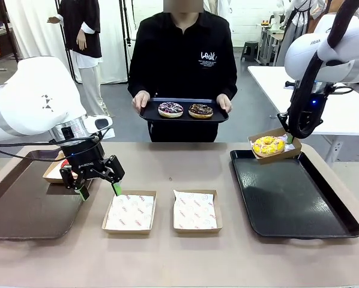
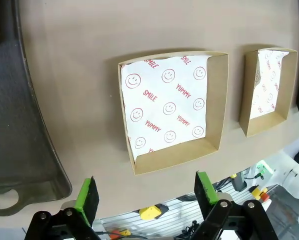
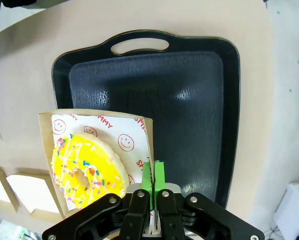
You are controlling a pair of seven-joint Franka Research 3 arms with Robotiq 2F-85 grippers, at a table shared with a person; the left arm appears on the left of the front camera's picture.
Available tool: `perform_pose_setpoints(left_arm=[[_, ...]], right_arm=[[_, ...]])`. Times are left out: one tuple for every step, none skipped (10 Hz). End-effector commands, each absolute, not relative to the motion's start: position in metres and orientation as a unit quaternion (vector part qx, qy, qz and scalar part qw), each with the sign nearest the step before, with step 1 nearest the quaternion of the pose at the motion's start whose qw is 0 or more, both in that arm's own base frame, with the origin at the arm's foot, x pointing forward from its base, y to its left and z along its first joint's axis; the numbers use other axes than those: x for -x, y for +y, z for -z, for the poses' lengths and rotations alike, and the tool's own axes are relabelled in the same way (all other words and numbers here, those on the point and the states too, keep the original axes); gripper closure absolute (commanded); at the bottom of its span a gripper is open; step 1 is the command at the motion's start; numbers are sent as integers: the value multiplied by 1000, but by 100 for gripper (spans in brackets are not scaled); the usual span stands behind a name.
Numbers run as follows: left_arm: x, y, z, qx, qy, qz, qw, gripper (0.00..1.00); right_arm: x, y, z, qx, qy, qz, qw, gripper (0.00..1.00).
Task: Individually package the donuts and arrange them on the tray.
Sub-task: Place the picked Paper togo box on the Handle tray while simultaneously picking up another Paper togo box from the table with the other hand.
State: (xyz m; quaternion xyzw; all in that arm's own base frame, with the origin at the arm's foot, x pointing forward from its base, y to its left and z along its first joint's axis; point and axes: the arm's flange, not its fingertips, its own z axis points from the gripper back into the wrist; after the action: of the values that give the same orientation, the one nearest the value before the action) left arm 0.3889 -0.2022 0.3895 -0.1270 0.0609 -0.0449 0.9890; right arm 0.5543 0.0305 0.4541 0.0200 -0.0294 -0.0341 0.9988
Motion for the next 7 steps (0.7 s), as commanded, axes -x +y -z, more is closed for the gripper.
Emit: perform_pose_setpoints(left_arm=[[-388,-203,-392,125,64,47,989,0],[-389,-202,-390,127,61,45,989,0],[-389,-209,-390,106,34,30,993,0],[-388,-213,-393,90,12,26,996,0],[-388,-216,-394,80,-4,28,996,0],[-390,-220,-393,67,-14,25,997,0],[-390,-224,-389,55,-20,24,998,0]], right_arm=[[-552,30,-455,-20,-29,35,999,98],[-554,30,-454,-20,-29,34,999,98],[-556,32,-451,-19,-45,23,999,98],[-557,33,-445,-8,-52,29,998,98],[-560,36,-439,-1,-50,29,998,98],[-564,39,-433,1,-49,31,998,98],[-568,41,-428,3,-47,30,998,98]])
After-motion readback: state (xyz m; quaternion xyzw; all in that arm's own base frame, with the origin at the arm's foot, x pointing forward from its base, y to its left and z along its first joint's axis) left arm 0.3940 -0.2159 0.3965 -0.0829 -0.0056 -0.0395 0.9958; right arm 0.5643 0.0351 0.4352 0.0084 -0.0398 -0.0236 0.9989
